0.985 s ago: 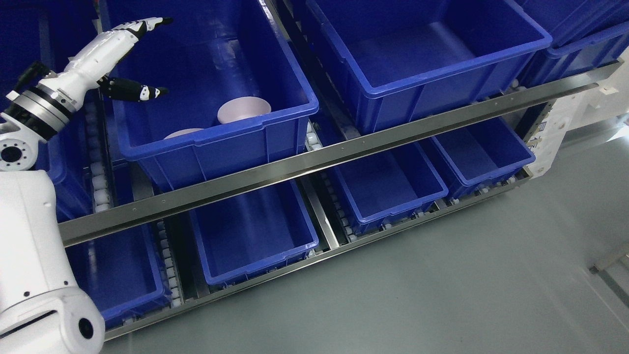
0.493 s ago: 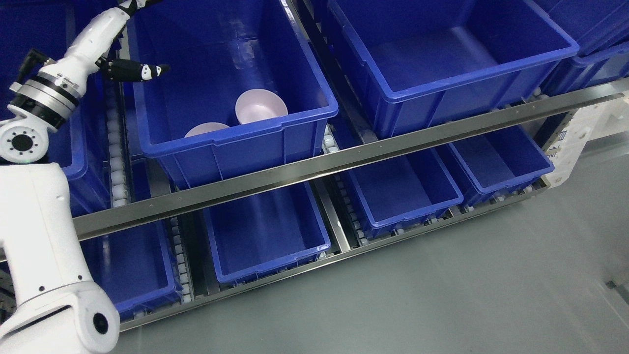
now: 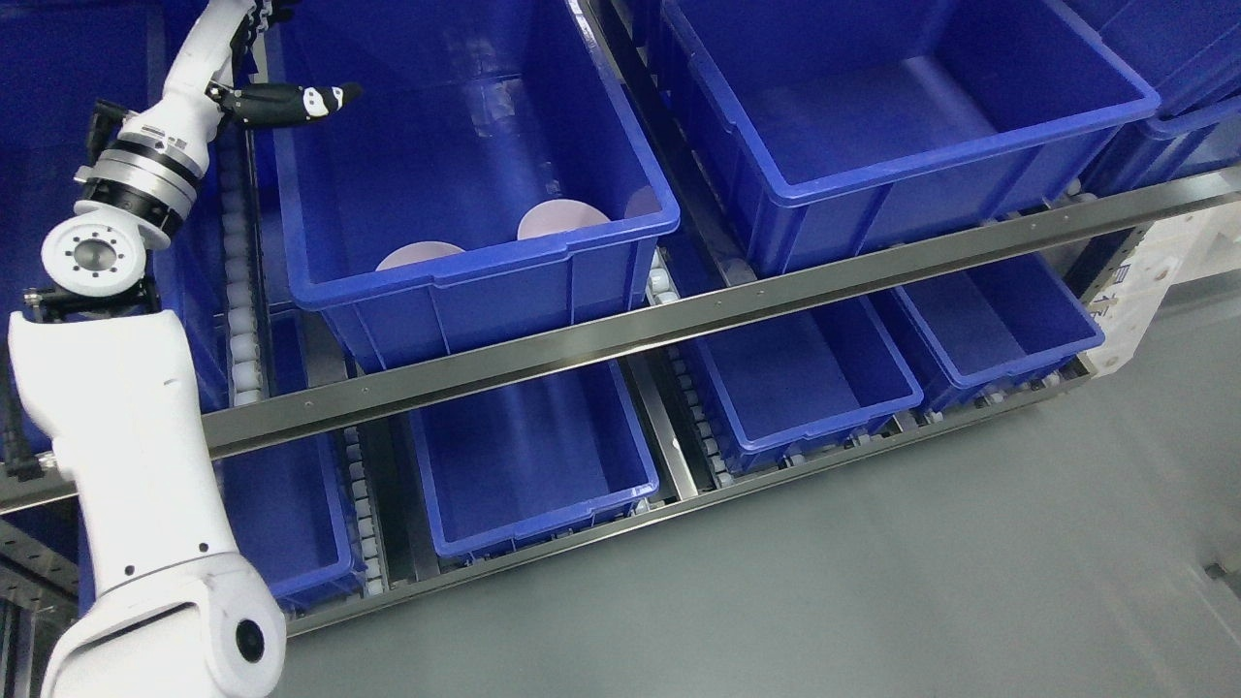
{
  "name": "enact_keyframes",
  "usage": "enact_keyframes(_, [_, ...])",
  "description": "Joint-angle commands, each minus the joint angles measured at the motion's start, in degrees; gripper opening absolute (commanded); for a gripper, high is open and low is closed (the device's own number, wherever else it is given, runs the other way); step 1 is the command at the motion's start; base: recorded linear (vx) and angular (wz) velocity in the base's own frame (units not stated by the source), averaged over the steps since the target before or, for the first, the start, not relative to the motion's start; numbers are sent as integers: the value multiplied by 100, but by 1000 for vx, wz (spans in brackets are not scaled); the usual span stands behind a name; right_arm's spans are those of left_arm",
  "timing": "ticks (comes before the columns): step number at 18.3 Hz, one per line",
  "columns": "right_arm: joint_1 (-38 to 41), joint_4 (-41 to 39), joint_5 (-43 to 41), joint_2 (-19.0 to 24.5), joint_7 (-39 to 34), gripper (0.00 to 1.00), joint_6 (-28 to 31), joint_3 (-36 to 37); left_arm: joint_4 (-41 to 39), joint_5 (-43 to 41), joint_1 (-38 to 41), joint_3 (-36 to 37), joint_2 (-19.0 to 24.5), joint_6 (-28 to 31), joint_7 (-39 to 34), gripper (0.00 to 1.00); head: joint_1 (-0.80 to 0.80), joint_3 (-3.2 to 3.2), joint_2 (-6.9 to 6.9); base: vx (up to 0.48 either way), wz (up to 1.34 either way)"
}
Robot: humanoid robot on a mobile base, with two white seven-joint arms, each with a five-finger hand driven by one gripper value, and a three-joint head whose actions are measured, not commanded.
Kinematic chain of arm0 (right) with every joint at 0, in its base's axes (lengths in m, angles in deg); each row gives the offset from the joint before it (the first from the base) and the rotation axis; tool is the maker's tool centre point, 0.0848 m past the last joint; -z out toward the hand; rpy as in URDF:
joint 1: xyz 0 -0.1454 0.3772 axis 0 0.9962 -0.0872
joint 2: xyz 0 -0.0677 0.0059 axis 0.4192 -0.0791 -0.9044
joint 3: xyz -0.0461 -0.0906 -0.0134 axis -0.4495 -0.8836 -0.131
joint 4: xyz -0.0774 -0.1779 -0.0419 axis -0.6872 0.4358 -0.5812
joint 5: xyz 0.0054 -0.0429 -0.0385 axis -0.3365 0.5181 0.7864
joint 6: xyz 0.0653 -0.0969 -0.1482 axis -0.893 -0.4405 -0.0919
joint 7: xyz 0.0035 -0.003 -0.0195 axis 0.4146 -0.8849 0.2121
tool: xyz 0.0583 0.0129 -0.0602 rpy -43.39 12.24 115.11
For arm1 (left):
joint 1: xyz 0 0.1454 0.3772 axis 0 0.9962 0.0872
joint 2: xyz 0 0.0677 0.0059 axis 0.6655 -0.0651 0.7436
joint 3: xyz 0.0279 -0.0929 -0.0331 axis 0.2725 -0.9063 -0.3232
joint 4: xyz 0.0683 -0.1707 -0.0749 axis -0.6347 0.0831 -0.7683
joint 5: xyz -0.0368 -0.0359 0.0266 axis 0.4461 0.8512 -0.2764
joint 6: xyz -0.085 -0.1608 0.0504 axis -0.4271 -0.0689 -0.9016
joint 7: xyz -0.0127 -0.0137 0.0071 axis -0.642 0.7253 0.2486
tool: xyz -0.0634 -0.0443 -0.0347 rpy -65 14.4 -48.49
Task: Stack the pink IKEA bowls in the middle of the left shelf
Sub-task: 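Raise the open left hand up out of the blue bin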
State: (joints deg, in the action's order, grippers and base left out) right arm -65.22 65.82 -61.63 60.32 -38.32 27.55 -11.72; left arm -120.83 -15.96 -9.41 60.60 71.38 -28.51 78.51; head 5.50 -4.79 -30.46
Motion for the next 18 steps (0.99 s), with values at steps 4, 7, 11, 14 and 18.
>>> enact_keyframes(4, [35, -193, 0, -100, -2, 100, 2, 62, -320, 1749, 152, 783, -179, 354, -1201, 82, 0, 0, 0, 0, 0])
enact_keyframes(7, [35, -193, 0, -100, -2, 100, 2, 62, -433, 1882, 345, 924, -179, 442, -1738, 85, 0, 0, 0, 0, 0])
enact_keyframes(11, [35, -193, 0, -100, -2, 100, 2, 62, -1092, 2145, 758, 1310, -179, 864, -1871, 92, 0, 0, 0, 0, 0])
enact_keyframes(14, [35, -193, 0, -100, -2, 100, 2, 62, -1268, 2181, 943, 1363, -179, 873, -1871, 94, 0, 0, 0, 0, 0])
enact_keyframes(18, [35, -193, 0, -100, -2, 100, 2, 62, -1470, 2295, 988, 1363, -179, 865, -1862, 94, 0, 0, 1, 0, 0])
